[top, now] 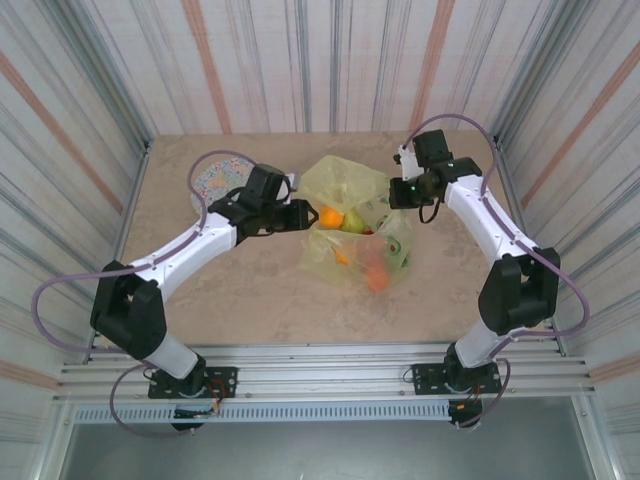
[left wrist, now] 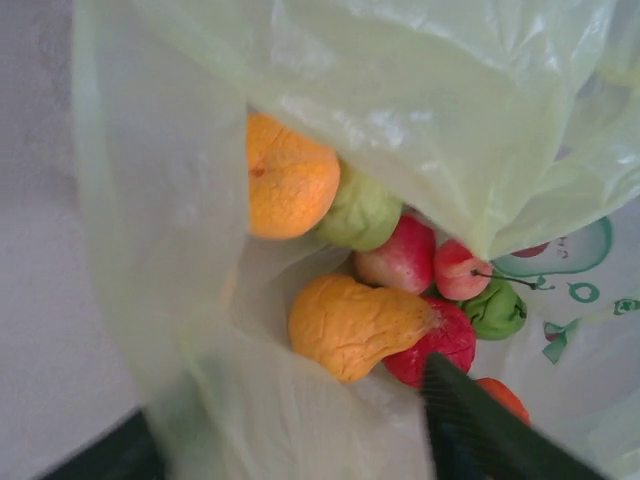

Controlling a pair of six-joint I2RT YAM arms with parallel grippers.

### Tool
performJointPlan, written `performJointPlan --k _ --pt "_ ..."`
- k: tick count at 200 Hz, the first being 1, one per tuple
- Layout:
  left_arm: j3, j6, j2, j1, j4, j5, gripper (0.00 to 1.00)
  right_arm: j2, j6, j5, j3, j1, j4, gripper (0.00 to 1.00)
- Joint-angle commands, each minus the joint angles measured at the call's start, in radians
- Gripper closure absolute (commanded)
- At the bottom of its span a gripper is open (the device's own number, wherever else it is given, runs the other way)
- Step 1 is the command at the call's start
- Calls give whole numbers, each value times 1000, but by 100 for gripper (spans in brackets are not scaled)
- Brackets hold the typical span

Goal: Place the fruits into the plastic bag

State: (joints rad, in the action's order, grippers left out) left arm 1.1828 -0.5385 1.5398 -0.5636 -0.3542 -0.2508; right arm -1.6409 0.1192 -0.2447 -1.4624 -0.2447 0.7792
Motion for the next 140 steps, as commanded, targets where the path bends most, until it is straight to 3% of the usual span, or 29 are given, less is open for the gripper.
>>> performJointPlan --k 1,30,62,74,123,134,140 --pt "-79 1 -55 3 -9 29 33 -29 7 -26 1 -2 -14 100" --pt "-166 -51 -71 -11 20 -4 24 -43 10 -37 1 -2 -18 100" --pt "-217 -106 -27 -38 87 -50 27 -47 13 -47 3 -2 -23 100" --pt "-223 -130 -5 -43 132 -85 36 -45 14 -46 4 -2 -23 100" --pt "-178 -158 -71 -54 161 -219 91 -3 -8 12 -26 2 20 100" --pt "-165 -191 -110 -48 194 -286 100 12 -20 40 -42 2 42 100" --pt "-163 -228 -126 -37 234 -340 100 22 -26 55 -50 3 53 100"
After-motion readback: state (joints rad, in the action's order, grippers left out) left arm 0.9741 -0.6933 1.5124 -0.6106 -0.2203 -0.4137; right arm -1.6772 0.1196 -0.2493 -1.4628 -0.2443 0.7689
